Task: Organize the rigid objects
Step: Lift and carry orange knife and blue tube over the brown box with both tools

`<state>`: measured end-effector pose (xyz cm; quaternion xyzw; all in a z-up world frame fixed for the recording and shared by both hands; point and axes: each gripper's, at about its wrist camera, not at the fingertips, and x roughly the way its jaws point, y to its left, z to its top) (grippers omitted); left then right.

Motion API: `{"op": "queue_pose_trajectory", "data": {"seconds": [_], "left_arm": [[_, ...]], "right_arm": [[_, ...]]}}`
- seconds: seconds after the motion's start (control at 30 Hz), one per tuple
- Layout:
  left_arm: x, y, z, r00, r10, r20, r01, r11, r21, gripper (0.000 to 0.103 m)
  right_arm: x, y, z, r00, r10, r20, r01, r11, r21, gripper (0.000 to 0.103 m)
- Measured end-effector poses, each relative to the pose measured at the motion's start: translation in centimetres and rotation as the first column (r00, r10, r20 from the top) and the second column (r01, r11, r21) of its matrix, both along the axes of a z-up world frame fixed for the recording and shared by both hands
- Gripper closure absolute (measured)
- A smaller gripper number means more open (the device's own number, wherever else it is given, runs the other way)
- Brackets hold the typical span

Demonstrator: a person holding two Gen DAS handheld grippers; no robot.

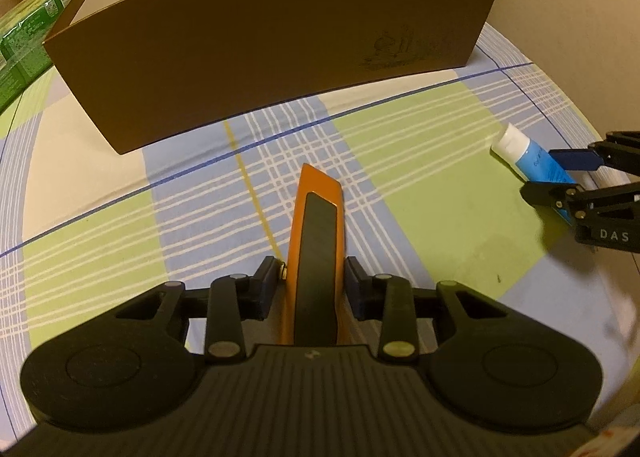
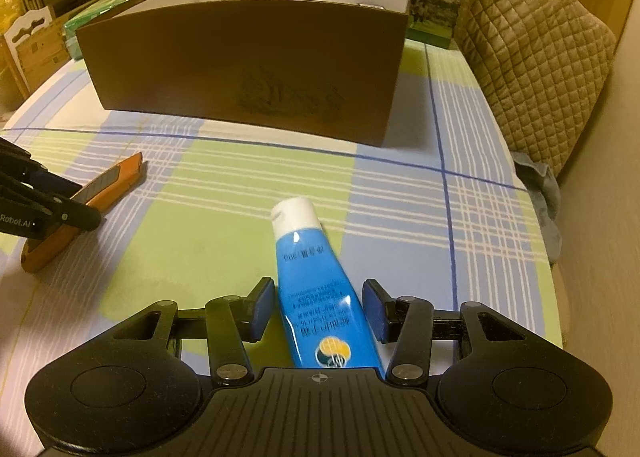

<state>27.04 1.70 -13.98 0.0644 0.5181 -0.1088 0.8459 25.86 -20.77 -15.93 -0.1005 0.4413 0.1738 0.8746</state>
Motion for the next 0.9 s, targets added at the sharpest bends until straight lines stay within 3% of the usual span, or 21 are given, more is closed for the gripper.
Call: {"op": "queue_pose_trajectory", "data": {"seconds": [0.2,0.67,0.9], "left_arm": [[0.1,0.0,0.1,1.000,0.007,0.001,-0.007,1.000,-0.002,0.072],[0.0,0.3,0.2,1.000,0.006,-0.004,-0.006,0.999,-0.034,0.073],[-0.7,0.6,1.0,1.000,0.018,0.011,-0.018,0.998,-0.052,0.073]], "right_arm": [[0.5,0.8,0.0,1.000,0.024,-0.009,-0.024,1.000,-0.007,0.065],[0.6,1.2,0.1,0.999,0.018,-0.028,-0.019,1.000,-0.011,0.066],[0.1,1.4,0.7,0.999,0.022,-0.046,-0.020,0.999,0.048,0.067]]}}
